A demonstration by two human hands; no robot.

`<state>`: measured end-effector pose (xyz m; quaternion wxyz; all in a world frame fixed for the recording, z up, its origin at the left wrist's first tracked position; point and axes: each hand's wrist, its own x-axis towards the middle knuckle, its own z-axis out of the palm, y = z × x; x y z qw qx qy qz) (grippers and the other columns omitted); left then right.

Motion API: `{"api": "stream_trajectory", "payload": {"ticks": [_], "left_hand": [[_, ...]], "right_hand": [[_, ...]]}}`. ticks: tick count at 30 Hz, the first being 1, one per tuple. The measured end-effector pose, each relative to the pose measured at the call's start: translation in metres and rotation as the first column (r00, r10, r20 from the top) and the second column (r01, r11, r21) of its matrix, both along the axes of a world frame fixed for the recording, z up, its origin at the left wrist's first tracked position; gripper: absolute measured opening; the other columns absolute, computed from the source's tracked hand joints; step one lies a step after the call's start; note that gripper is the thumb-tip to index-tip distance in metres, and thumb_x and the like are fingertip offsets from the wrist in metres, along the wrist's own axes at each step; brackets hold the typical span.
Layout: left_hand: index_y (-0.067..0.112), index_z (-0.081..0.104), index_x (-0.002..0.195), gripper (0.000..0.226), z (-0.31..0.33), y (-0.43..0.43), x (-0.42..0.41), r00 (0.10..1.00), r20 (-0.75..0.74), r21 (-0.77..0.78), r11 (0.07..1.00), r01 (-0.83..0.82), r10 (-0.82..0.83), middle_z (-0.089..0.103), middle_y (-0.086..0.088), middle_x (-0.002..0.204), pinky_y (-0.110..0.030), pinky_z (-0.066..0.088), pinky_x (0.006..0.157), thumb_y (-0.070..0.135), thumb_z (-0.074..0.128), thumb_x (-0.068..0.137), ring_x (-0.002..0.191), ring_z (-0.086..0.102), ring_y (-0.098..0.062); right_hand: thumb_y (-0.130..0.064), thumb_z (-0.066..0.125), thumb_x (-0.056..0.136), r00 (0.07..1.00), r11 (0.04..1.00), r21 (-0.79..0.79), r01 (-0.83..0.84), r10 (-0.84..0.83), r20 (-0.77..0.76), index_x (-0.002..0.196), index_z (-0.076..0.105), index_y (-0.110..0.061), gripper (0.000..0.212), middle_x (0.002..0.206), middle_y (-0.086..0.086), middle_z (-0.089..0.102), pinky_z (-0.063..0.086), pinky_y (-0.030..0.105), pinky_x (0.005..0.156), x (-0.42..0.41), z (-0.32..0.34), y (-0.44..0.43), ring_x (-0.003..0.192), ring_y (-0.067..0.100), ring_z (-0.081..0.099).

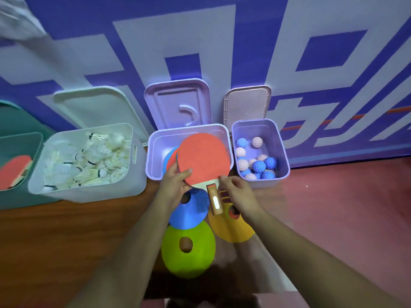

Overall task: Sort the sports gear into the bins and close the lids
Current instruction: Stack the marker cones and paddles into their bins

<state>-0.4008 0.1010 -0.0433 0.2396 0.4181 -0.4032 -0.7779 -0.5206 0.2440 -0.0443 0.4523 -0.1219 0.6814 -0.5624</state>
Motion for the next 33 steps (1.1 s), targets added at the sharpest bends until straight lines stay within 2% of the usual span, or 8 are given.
{"api": "stream_trajectory", "payload": {"ticks": [5,10,12,17,22,25,29,33], "left_hand": [[0.011,0.059,0.115,0.029,0.007,-0.009,0.058,0.996,-0.059,0.046,0.997,-0.069,0.071,0.066,-0.013,0.118,-0.038,0.059,0.072,-0.004,0.054,0.092,0.097,0.069,-0.025],[0.015,0.058,0.117,0.033,0.019,-0.04,0.144,0.992,-0.093,0.037,0.996,-0.087,0.09,0.069,-0.006,0.112,-0.042,0.058,0.08,-0.005,0.054,0.09,0.094,0.068,-0.022],[0.017,0.06,0.112,0.028,0.025,-0.061,0.19,0.994,-0.067,0.008,0.996,-0.088,0.088,0.07,-0.005,0.106,-0.041,0.056,0.079,-0.002,0.053,0.091,0.09,0.067,-0.021],[0.019,0.062,0.104,0.012,0.039,-0.129,0.308,0.993,0.047,-0.07,0.992,-0.107,0.11,0.07,-0.009,0.09,-0.028,0.052,0.059,0.014,0.054,0.096,0.071,0.066,-0.022],[0.014,0.061,0.106,0.014,0.053,-0.199,0.398,0.984,0.027,-0.111,0.979,-0.172,0.176,0.071,-0.006,0.09,-0.029,0.057,0.064,0.009,0.055,0.095,0.071,0.069,-0.02],[0.012,0.059,0.108,0.014,0.061,-0.239,0.437,0.961,-0.003,-0.089,0.957,-0.275,0.276,0.07,-0.006,0.096,-0.03,0.058,0.068,0.007,0.055,0.095,0.076,0.07,-0.022],[0.017,0.051,0.118,0.025,0.064,-0.291,0.474,0.932,-0.064,-0.135,0.922,-0.362,0.357,0.065,-0.006,0.108,-0.029,0.059,0.072,0.004,0.052,0.097,0.085,0.07,-0.021],[0.009,0.044,0.131,0.04,0.051,-0.349,0.501,0.898,0.057,-0.257,0.875,-0.41,0.437,0.067,-0.005,0.112,-0.024,0.055,0.076,0.0,0.056,0.094,0.097,0.064,-0.019]], "right_hand": [[-0.02,0.061,0.095,0.993,0.999,-0.012,-0.052,0.05,-0.111,0.075,0.055,-0.004,0.027,0.073,0.016,0.063,0.056,0.039,0.062,0.045,0.003,-0.026,0.066,0.023,0.064],[-0.015,0.061,0.095,0.979,0.995,0.014,-0.101,0.101,-0.177,0.072,0.052,-0.005,0.027,0.06,0.006,0.057,0.053,0.04,0.066,0.12,0.012,-0.065,0.057,0.016,0.057],[-0.016,0.06,0.096,0.972,0.992,0.024,-0.123,0.125,-0.2,0.067,0.047,-0.011,0.032,0.059,0.004,0.052,0.048,0.038,0.064,0.158,0.014,-0.088,0.058,0.018,0.052],[-0.018,0.059,0.095,0.956,0.982,-0.003,-0.191,0.185,-0.226,0.07,0.047,-0.014,0.028,0.06,0.003,0.042,0.034,0.025,0.053,0.252,0.028,-0.156,0.053,0.011,0.041],[-0.03,0.065,0.091,0.916,0.969,0.006,-0.249,0.237,-0.324,0.072,0.054,-0.014,0.027,0.062,0.005,0.05,0.038,0.027,0.057,0.331,0.047,-0.236,0.054,0.013,0.046],[-0.05,0.074,0.076,0.817,0.93,0.08,-0.358,0.354,-0.455,0.093,0.062,-0.019,0.037,0.074,0.002,0.066,0.044,0.032,0.061,0.363,0.063,-0.277,0.062,0.014,0.058],[-0.026,0.071,0.078,0.55,0.833,0.232,-0.503,0.515,-0.657,0.102,0.061,-0.021,0.026,0.086,-0.004,0.064,0.038,0.028,0.062,0.396,0.075,-0.334,0.075,0.017,0.058],[-0.016,0.064,0.084,0.425,0.792,0.288,-0.538,0.551,-0.718,0.107,0.065,-0.015,0.023,0.093,0.004,0.066,0.036,0.028,0.066,0.419,0.065,-0.4,0.083,0.023,0.058]]}}
